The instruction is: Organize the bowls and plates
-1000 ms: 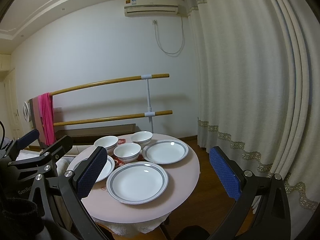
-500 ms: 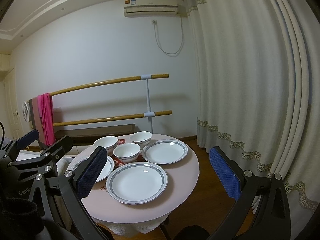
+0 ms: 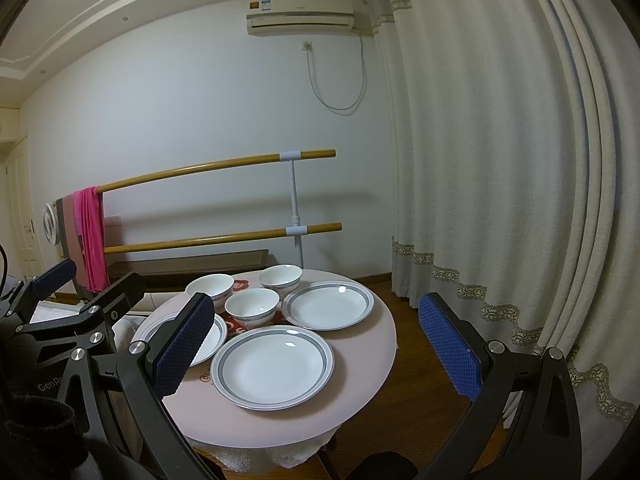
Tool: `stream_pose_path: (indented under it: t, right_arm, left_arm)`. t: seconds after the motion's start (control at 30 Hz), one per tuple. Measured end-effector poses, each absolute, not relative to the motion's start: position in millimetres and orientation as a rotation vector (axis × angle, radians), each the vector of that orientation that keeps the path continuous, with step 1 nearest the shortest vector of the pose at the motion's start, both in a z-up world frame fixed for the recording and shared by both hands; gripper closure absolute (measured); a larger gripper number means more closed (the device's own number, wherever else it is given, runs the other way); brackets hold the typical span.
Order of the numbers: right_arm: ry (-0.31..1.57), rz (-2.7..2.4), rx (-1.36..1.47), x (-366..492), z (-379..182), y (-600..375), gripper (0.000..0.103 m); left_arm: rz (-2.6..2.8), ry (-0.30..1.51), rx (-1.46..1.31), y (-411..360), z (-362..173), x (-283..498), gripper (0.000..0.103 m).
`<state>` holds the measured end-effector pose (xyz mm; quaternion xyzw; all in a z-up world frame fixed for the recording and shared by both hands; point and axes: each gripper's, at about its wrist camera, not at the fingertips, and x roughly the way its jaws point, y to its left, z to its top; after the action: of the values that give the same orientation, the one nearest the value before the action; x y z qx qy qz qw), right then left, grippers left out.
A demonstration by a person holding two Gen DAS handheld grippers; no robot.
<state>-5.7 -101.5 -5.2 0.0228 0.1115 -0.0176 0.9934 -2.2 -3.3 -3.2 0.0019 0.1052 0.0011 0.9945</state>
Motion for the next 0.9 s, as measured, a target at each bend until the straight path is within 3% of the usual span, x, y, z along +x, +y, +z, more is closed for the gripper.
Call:
stream_pose_path:
  t: [0.9]
  right_arm:
    - [0.217, -0.031, 0.042, -7.4, -4.4, -99.0, 0.0]
  left_arm:
    - [0.011, 0.199, 0.011, -5.0, -8.1, -1.8, 0.001]
